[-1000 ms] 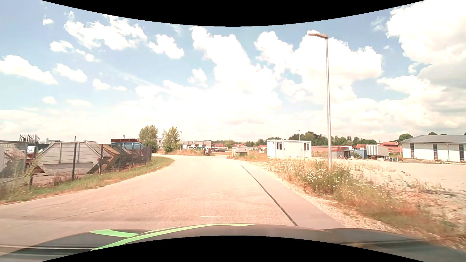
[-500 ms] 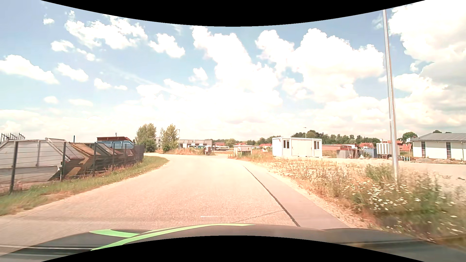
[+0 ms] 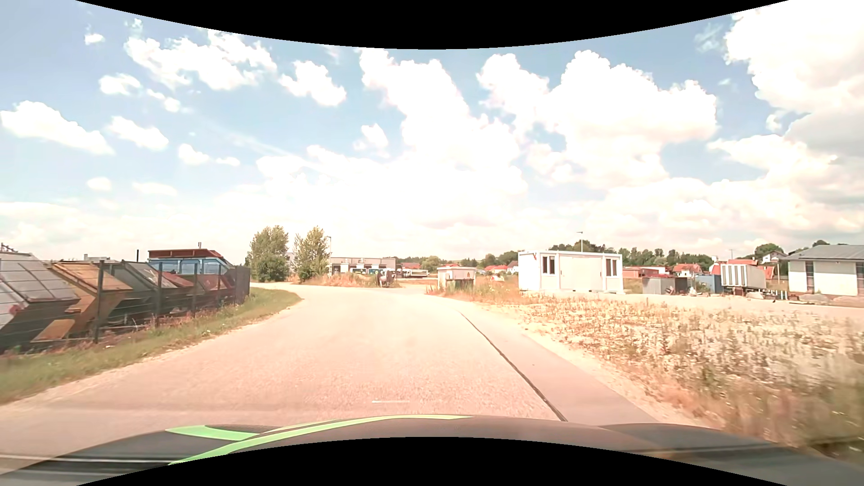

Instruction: Follow the waypoints while adhering to traffic rules and regulations

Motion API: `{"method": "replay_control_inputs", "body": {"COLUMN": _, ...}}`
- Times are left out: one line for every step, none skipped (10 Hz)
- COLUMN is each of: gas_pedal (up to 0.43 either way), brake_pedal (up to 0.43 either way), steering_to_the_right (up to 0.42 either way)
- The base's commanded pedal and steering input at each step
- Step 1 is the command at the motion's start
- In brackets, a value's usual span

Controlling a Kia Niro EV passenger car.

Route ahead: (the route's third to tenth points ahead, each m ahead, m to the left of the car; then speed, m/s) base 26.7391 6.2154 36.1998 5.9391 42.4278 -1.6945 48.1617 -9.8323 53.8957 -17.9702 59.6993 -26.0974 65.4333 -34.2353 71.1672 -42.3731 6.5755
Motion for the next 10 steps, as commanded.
{"method": "replay_control_inputs", "body": {"gas_pedal": 0.000, "brake_pedal": 0.000, "steering_to_the_right": -0.018}}
{"method": "replay_control_inputs", "body": {"gas_pedal": 0.000, "brake_pedal": 0.000, "steering_to_the_right": -0.019}}
{"method": "replay_control_inputs", "body": {"gas_pedal": 0.000, "brake_pedal": 0.000, "steering_to_the_right": -0.019}}
{"method": "replay_control_inputs", "body": {"gas_pedal": 0.000, "brake_pedal": 0.000, "steering_to_the_right": -0.020}}
{"method": "replay_control_inputs", "body": {"gas_pedal": 0.000, "brake_pedal": 0.000, "steering_to_the_right": -0.021}}
{"method": "replay_control_inputs", "body": {"gas_pedal": 0.000, "brake_pedal": 0.000, "steering_to_the_right": -0.024}}
{"method": "replay_control_inputs", "body": {"gas_pedal": 0.000, "brake_pedal": 0.000, "steering_to_the_right": -0.027}}
{"method": "replay_control_inputs", "body": {"gas_pedal": 0.000, "brake_pedal": 0.000, "steering_to_the_right": -0.030}}
{"method": "replay_control_inputs", "body": {"gas_pedal": 0.000, "brake_pedal": 0.000, "steering_to_the_right": -0.033}}
{"method": "replay_control_inputs", "body": {"gas_pedal": 0.000, "brake_pedal": 0.000, "steering_to_the_right": -0.034}}
